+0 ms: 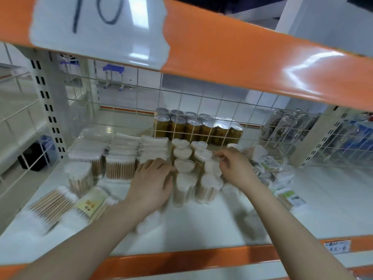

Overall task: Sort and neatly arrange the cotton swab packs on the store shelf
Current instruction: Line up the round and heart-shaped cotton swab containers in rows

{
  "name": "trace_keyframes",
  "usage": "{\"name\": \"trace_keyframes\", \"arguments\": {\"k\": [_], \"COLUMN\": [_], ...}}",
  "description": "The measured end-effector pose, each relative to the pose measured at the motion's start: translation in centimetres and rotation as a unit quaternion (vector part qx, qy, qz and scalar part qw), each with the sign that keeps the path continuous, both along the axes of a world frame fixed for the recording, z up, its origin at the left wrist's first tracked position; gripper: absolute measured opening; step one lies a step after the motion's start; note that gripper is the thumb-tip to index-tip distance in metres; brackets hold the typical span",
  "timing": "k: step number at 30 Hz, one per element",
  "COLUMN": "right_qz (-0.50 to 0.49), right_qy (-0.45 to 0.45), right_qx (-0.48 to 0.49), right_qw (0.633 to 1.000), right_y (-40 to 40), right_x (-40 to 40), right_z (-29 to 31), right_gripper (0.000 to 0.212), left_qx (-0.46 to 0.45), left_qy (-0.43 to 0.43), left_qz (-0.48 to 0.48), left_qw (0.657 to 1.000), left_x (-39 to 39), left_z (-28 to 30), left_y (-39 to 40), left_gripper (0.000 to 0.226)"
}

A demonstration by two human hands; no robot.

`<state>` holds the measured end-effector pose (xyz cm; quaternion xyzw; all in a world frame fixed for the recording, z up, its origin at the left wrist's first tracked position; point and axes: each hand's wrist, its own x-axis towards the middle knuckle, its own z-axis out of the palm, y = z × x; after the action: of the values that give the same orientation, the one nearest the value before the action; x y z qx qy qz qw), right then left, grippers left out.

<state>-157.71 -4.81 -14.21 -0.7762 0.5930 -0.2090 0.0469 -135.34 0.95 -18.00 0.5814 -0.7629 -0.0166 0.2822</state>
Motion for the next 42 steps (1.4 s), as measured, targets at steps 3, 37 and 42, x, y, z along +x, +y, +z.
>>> {"name": "trace_keyframes", "arguments": {"k": [3,37,42], "right_qz": [0.001,0.189,0.204], "right_qy": [0.005,-0.025,-0.005], "right_qx": [0.010,0.121,0.081], "right_qw": [1.000,0.974,0.976], "right_y": [-0.3,-4.3,-4.9], "right_x": [-1.8,-4.5,-4.7], "right_z": [-0.5,-2.7,-2.7], "right_gripper": [0.030,0.034,0.029], "left_qx": [-0.022,-0.049,-0.070], "left_qy": [-0.030,-0.115,-0.137], "left_qz": [-0.010,-0.052,-0.023], "left_qw": [0.999,0.991,0.988], "left_x": [-1.7,-9.0,-9.4], "left_z": [0.0,-2.1,-2.5], "left_y": [0.0,-0.4,-0.6], "left_gripper": [0.036,0.033,0.029]}}
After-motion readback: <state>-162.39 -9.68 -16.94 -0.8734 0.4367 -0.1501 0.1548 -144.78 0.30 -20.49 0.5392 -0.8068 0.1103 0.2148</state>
